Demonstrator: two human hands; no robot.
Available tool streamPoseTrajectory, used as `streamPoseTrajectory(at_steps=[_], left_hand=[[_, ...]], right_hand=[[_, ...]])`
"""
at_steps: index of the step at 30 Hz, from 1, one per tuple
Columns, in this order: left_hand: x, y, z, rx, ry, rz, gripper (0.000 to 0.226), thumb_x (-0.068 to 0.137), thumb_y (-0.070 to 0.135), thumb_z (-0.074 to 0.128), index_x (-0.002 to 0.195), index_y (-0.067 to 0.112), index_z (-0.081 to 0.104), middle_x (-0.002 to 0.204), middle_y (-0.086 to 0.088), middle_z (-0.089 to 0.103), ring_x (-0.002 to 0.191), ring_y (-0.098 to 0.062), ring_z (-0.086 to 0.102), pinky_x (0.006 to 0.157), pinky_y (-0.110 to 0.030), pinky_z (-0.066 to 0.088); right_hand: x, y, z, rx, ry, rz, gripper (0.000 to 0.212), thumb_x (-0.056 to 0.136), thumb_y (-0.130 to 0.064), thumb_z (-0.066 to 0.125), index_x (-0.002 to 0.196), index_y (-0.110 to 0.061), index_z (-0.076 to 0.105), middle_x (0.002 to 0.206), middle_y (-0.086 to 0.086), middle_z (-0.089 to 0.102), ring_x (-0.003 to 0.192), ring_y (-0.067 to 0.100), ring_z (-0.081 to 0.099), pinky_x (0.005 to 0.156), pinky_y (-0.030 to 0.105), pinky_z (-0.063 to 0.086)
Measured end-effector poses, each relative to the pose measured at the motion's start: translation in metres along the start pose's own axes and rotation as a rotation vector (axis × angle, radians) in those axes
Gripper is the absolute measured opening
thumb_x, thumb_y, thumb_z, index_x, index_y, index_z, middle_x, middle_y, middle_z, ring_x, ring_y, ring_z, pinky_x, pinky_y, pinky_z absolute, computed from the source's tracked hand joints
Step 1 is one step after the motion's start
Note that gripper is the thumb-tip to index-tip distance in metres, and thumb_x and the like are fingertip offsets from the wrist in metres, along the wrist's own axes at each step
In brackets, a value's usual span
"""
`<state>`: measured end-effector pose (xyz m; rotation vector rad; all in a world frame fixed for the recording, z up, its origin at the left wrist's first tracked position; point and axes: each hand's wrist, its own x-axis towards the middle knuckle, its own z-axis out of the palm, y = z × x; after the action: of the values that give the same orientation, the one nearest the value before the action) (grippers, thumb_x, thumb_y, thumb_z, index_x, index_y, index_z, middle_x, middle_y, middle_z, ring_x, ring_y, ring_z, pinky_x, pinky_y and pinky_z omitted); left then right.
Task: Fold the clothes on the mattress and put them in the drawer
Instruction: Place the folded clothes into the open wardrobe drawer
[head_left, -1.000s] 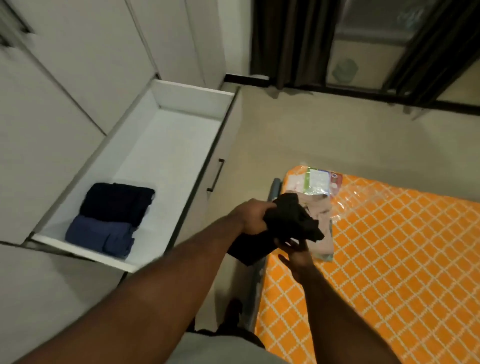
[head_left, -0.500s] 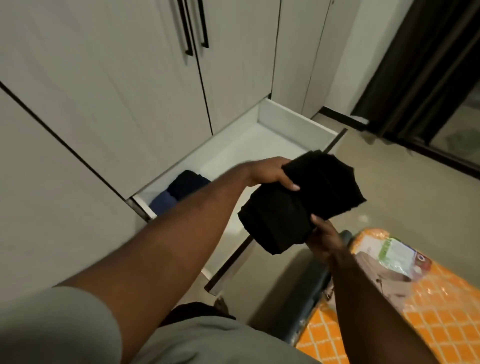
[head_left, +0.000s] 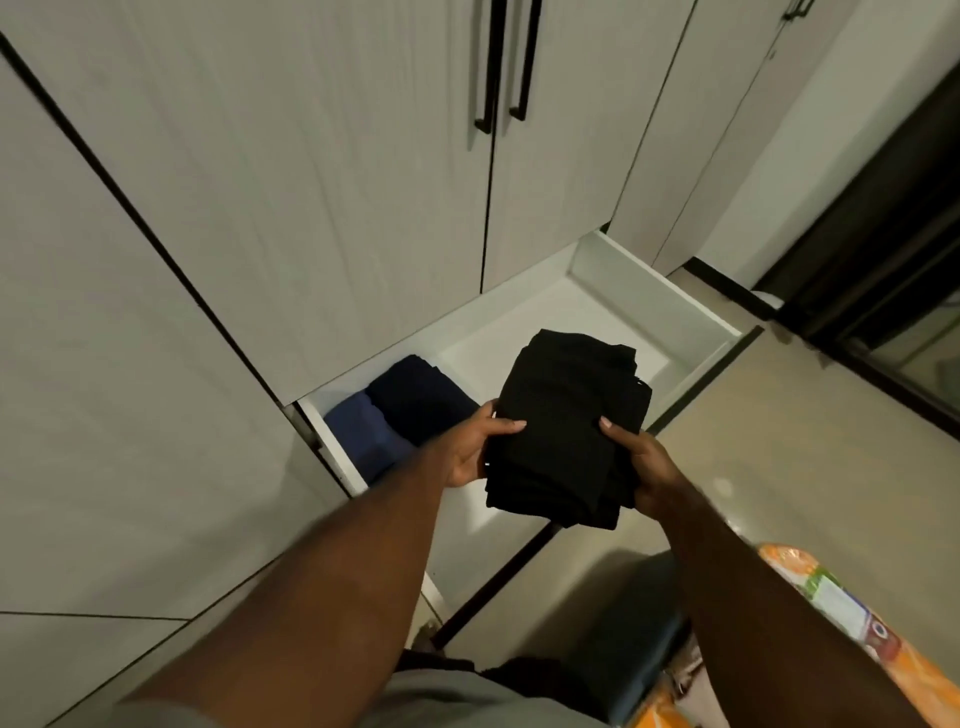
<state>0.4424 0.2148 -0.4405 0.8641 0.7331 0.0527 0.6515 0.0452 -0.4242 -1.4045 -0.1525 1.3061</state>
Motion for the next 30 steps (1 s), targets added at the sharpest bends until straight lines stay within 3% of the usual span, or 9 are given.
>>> streamPoseTrajectory(at_steps=[6, 11, 17, 21, 26, 28, 30], left_hand=[[0.004, 0.003, -0.026, -0.103, 0.115, 0.025, 0.048, 0.087, 0.031, 0.076, 0.131, 0.019, 0.062, 0.125, -0.003, 0.070, 0.120, -0.026, 0.063, 0.106, -0.046, 0.050], [0.031, 0.010, -0.046, -0.191, 0.161, 0.078, 0.050, 0.086, 0.021, 0.077, 0.133, 0.011, 0.062, 0.126, -0.007, 0.071, 0.121, -0.027, 0.064, 0.109, -0.044, 0.049], [0.094, 0.023, -0.050, -0.140, 0.410, 0.022, 0.043, 0.083, 0.025, 0.080, 0.122, 0.016, 0.065, 0.122, -0.006, 0.070, 0.116, -0.028, 0.064, 0.104, -0.054, 0.050], [0.146, 0.028, -0.050, -0.135, 0.569, -0.016, 0.039, 0.087, 0.021, 0.077, 0.122, 0.014, 0.061, 0.123, -0.004, 0.067, 0.114, -0.023, 0.062, 0.102, -0.047, 0.050], [0.219, 0.023, -0.054, -0.194, 0.740, -0.088, 0.029, 0.095, 0.012, 0.067, 0.122, 0.006, 0.059, 0.110, -0.006, 0.068, 0.094, -0.017, 0.065, 0.069, -0.028, 0.051], [0.249, 0.012, -0.065, -0.277, 0.796, -0.126, 0.027, 0.096, 0.007, 0.065, 0.122, 0.005, 0.058, 0.109, -0.008, 0.067, 0.092, -0.020, 0.066, 0.072, -0.033, 0.055], [0.277, 0.006, -0.082, -0.314, 0.860, -0.137, 0.028, 0.095, 0.008, 0.066, 0.121, 0.009, 0.057, 0.117, -0.010, 0.065, 0.101, -0.025, 0.065, 0.087, -0.042, 0.056]], right_hand=[[0.034, -0.028, 0.030, -0.149, -0.023, 0.062, 0.057, 0.087, -0.035, 0.079, 0.135, -0.010, 0.058, 0.128, 0.015, 0.070, 0.115, 0.035, 0.069, 0.103, 0.055, 0.052], [0.076, -0.055, 0.048, -0.249, -0.085, 0.088, 0.050, 0.089, -0.031, 0.077, 0.132, -0.011, 0.060, 0.124, 0.013, 0.072, 0.113, 0.034, 0.070, 0.098, 0.052, 0.056], [0.163, -0.095, 0.044, -0.512, -0.176, 0.067, 0.041, 0.093, -0.030, 0.073, 0.128, -0.013, 0.062, 0.116, 0.010, 0.075, 0.102, 0.029, 0.074, 0.084, 0.044, 0.062], [0.250, -0.115, 0.036, -0.683, -0.277, 0.090, 0.040, 0.094, -0.028, 0.071, 0.129, -0.011, 0.062, 0.121, 0.013, 0.073, 0.105, 0.032, 0.073, 0.092, 0.050, 0.059], [0.364, -0.113, 0.030, -0.917, -0.400, 0.086, 0.042, 0.093, -0.027, 0.074, 0.130, -0.011, 0.063, 0.119, 0.010, 0.074, 0.108, 0.031, 0.071, 0.101, 0.055, 0.054], [0.400, -0.104, 0.031, -0.989, -0.411, 0.057, 0.038, 0.093, -0.024, 0.074, 0.127, -0.011, 0.064, 0.117, 0.011, 0.073, 0.107, 0.031, 0.071, 0.101, 0.054, 0.053], [0.434, -0.092, 0.036, -1.046, -0.427, 0.052, 0.034, 0.095, -0.022, 0.072, 0.126, -0.011, 0.064, 0.117, 0.012, 0.072, 0.106, 0.030, 0.070, 0.102, 0.054, 0.053]])
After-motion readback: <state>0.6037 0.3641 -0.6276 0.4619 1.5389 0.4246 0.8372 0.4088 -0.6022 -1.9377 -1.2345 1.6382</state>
